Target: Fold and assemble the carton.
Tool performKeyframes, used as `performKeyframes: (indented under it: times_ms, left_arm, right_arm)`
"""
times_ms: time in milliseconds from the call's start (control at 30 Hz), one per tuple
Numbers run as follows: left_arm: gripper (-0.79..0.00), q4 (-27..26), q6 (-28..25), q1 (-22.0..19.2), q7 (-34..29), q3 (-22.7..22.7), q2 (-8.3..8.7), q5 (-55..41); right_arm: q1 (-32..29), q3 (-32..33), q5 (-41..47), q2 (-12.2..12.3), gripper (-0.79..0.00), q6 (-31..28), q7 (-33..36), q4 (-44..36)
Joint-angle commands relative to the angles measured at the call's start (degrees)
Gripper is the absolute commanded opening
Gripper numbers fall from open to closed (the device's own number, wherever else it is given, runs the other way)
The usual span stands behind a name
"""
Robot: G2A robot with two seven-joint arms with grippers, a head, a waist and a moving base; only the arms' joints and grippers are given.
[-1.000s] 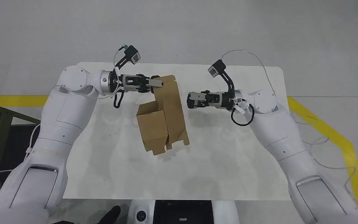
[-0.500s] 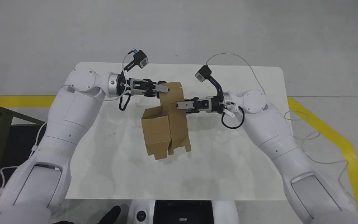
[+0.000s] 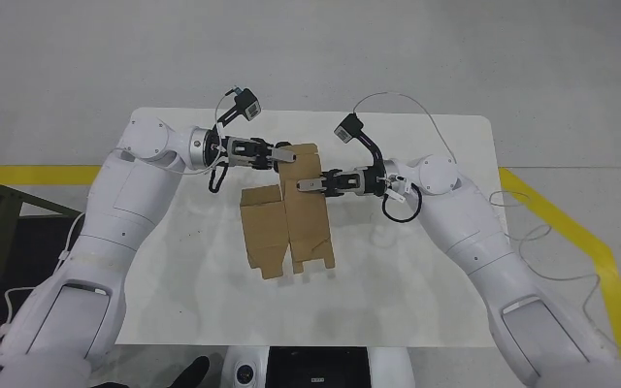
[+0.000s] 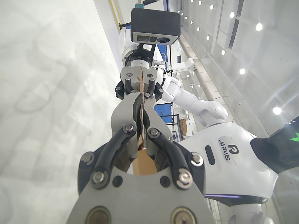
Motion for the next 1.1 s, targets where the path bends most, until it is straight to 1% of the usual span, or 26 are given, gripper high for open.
performKeyframes:
  times_ms: [0,133,167,200,400,533,667,767,867,1000,1067]
  left_arm:
    - [-0.785,-0.1,-0.2,0.1,-0.3,0.0,-0.06,-0.3]
    - [-0.785,-0.2,-0.3,0.2,-0.9,-0.1,-0.11,-0.7]
    - [-0.403,-0.2,-0.3,0.3,-0.9,-0.2,-0.12,-0.9]
    - [0.000,-0.2,-0.3,0.3,-0.6,-0.5,-0.15,-1.6]
    - [0.000,-0.6,-1.5,0.5,1.4,-2.2,-0.22,-4.6]
    - [0.000,-0.4,-3.1,1.2,4.9,-4.2,0.10,-4.7]
    - [0.000,-0.2,-4.3,2.4,9.7,-6.7,0.85,-2.1]
    - [0.000,-1.1,-3.6,4.1,11.5,-8.2,1.54,0.1]
    - [0.000,-3.0,-2.4,6.5,12.0,-9.4,2.21,1.5]
    - [0.000,-7.5,-1.2,10.7,12.9,-10.7,2.88,2.4]
    - [0.000,-9.8,-0.3,12.9,14.9,-11.3,3.08,2.1]
  right_arm:
    - [0.0,0.0,0.3,-0.1,-0.785,0.0,0.1,0.3]
    - [-0.1,0.1,1.5,-0.4,-0.785,-0.4,0.5,0.6]
    - [-0.1,0.1,1.9,-0.5,-0.785,-0.4,0.6,0.6]
    - [-0.2,0.1,2.2,-0.5,-0.785,-0.4,0.6,0.6]
    - [-0.1,0.1,2.5,-0.8,-0.785,-0.3,0.6,1.2]
    - [0.1,0.6,2.3,-0.9,-0.785,-0.1,0.3,2.3]
    - [0.3,2.1,1.6,-0.6,-0.785,-0.3,-2.3,3.1]
    - [0.2,3.9,1.3,-0.2,-0.785,0.0,-3.6,3.4]
    - [-0.2,5.6,1.2,0.3,-0.785,1.1,-5.2,3.1]
    - [-1.0,7.8,-0.9,1.0,-0.785,2.8,-9.8,2.0]
    - [-1.9,9.1,-1.7,1.3,-0.785,3.4,-13.0,1.4]
